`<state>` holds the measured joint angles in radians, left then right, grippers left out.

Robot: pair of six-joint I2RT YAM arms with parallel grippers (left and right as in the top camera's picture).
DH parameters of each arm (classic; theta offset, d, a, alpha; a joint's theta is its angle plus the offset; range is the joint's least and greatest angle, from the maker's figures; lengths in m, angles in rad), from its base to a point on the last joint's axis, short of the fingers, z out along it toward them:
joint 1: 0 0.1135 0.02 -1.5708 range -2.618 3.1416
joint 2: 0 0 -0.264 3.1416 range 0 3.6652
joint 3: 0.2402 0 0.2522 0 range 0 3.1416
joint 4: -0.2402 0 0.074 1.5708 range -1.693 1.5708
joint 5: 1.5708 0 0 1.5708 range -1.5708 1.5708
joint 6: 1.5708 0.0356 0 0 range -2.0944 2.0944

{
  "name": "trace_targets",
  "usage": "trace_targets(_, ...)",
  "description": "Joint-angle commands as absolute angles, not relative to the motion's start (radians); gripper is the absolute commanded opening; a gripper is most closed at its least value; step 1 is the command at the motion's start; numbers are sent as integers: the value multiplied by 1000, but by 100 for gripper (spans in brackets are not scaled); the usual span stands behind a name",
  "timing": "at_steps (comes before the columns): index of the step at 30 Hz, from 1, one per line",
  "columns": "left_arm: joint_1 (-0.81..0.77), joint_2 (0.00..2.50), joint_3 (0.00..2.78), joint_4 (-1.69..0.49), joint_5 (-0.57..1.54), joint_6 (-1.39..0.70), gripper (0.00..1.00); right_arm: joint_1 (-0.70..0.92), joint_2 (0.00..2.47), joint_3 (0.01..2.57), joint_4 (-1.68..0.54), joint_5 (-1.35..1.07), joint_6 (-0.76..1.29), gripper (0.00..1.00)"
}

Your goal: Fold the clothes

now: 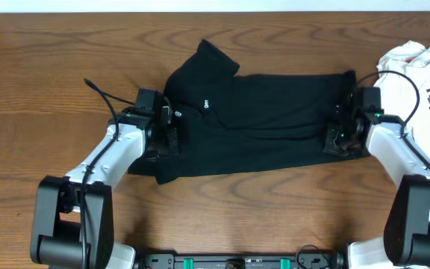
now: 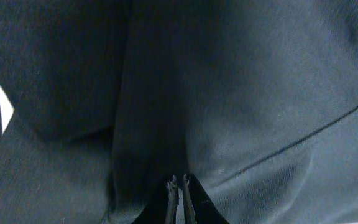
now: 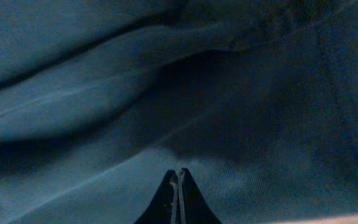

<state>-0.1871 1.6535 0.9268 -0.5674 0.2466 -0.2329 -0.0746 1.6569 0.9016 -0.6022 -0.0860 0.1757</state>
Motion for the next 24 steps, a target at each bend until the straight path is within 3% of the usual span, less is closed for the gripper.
trace_targets(1,-187,1655,891,-529,230,-242,8,-82,1663,849,-546,-59,198,1)
trace_targets(16,-187,1776,869,-527,231,-246,12,-101,1663,727,-496,-52,225,1)
trace_targets(24,-187,1779,870,-670,231,-246,6,-144,1663,711,-600,-52,277,1)
